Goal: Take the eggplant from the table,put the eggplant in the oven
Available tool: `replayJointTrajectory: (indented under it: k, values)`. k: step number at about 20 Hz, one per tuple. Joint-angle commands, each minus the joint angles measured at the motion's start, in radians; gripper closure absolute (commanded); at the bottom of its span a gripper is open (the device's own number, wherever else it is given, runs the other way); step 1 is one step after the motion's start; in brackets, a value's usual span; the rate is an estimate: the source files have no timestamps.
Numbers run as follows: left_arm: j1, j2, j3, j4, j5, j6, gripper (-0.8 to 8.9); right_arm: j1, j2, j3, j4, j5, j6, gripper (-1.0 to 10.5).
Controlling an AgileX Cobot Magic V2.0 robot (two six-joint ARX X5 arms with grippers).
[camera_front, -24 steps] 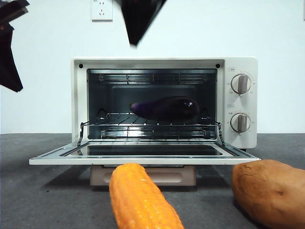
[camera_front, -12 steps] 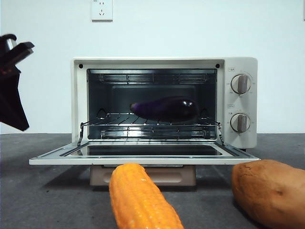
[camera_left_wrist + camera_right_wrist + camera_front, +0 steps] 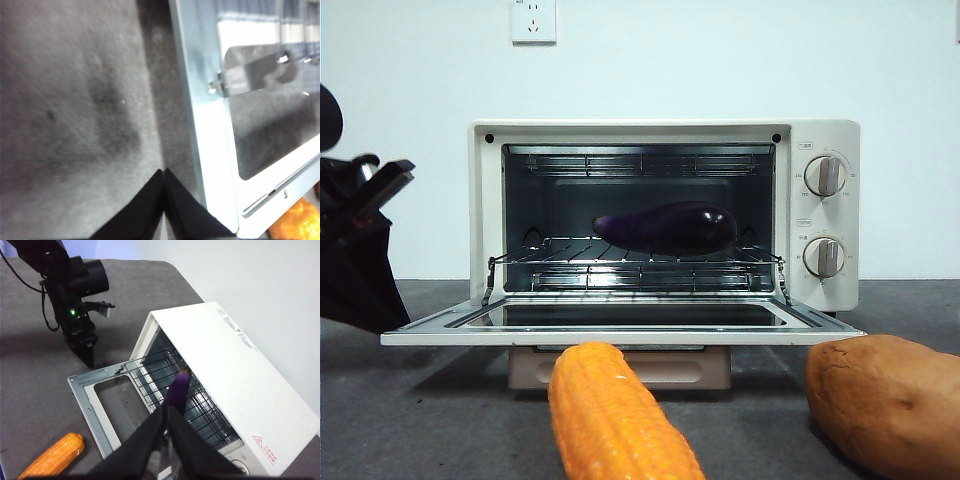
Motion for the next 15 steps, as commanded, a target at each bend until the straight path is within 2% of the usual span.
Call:
replayJointTrajectory:
  k: [1, 8, 15]
  values:
    - [-0.001, 0.059, 0.003, 0.017, 0.043, -0.002, 8.08, 0.016, 0.002, 0.016, 0.003, 0.004, 0.019, 9.4]
    - [-0.001, 0.163, 0.003, 0.047, 0.182, 0.011, 8.08, 0.016, 0.003, 0.016, 0.003, 0.004, 0.019, 9.4]
    - [0.001, 0.165, 0.004, 0.053, 0.325, 0.035, 8.08, 0.016, 0.003, 0.016, 0.002, 0.004, 0.019, 9.4]
